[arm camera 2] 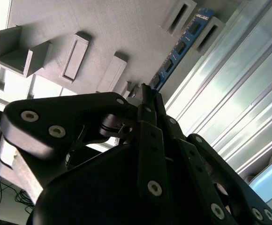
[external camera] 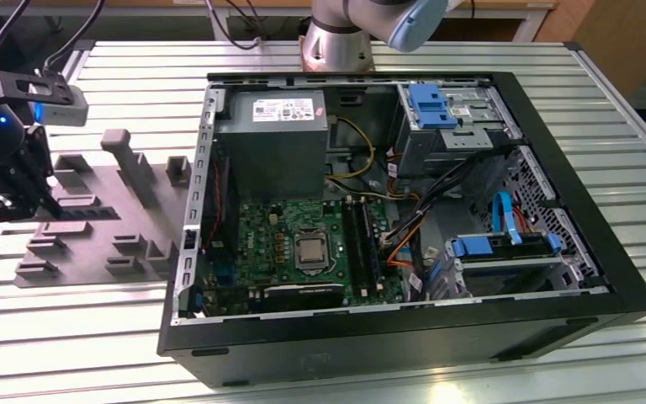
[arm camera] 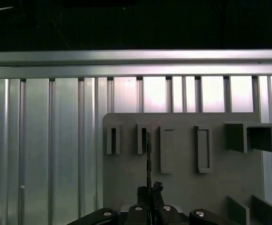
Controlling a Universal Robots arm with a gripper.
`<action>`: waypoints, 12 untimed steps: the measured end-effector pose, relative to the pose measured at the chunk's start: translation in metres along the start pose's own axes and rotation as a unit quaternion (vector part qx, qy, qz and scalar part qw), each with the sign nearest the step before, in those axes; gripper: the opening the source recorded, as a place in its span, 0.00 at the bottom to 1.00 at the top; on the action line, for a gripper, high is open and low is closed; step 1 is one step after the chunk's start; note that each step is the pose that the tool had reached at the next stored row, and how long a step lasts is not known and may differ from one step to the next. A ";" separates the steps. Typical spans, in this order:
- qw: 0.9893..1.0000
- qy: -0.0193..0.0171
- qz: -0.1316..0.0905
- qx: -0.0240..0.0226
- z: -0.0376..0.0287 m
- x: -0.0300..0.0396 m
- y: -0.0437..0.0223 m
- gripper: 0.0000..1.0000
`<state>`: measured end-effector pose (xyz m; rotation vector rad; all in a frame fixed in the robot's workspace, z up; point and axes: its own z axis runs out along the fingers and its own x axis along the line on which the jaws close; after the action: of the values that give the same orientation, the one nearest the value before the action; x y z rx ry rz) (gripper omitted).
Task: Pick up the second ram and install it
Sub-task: 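Pick up the second ram and move it above second insertion slot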
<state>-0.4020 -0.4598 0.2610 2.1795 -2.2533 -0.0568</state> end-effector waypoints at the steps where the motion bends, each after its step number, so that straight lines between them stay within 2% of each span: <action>1: 1.000 0.000 0.000 0.000 -0.0004 0.0000 0.0000 0.14; 12: 1.000 0.000 0.000 0.000 -0.0038 -0.0001 0.0001 0.14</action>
<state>-0.4020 -0.4598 0.2649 2.1795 -2.2533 -0.0568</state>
